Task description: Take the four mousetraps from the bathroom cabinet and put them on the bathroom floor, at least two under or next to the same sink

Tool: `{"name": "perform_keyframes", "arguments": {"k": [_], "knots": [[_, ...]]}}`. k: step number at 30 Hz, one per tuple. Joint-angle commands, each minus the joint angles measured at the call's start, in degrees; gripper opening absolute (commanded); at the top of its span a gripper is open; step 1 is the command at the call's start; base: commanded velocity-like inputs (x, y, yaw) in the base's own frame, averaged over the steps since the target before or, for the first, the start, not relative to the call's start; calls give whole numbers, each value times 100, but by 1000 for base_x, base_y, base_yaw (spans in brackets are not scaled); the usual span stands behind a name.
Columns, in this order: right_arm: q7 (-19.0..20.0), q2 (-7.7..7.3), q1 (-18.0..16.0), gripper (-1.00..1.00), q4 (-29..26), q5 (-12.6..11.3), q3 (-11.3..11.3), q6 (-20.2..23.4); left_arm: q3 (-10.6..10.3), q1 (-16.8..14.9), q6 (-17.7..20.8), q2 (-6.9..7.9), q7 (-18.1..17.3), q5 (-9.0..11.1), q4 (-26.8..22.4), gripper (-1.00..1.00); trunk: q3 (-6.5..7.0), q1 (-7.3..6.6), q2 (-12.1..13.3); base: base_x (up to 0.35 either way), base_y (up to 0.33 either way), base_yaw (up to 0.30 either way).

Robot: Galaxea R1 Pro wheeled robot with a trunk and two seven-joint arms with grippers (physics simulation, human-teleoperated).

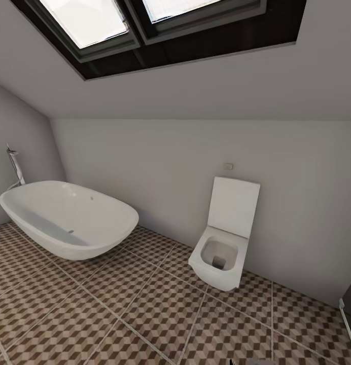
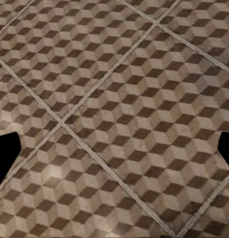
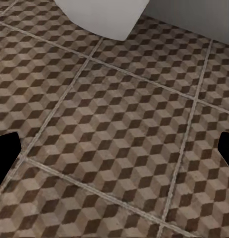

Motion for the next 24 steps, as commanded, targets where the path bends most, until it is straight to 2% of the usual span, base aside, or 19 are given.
{"name": "perform_keyframes", "arguments": {"k": [1,3,7,17,24], "knots": [[-46,-4,-5,100,4,1,80,-104,-6,-1,-105,0,14,9,25,100,-5,0,-3,0,0,0],[-49,-18,-8,100,8,1,234,-316,-12,-1,-267,-2,15,8,69,100,-5,0,-3,0,0,0],[-51,-29,-10,100,20,5,340,-460,-26,-1,-367,-11,15,7,97,100,-5,0,-3,0,0,0],[-67,-6,-11,100,58,9,427,-564,-122,-1,-443,-90,11,0,124,100,-5,0,-3,0,0,0],[-70,-8,-11,100,65,10,430,-567,-311,-1,-445,-97,11,-2,134,100,-5,0,-3,0,0,0]]}}
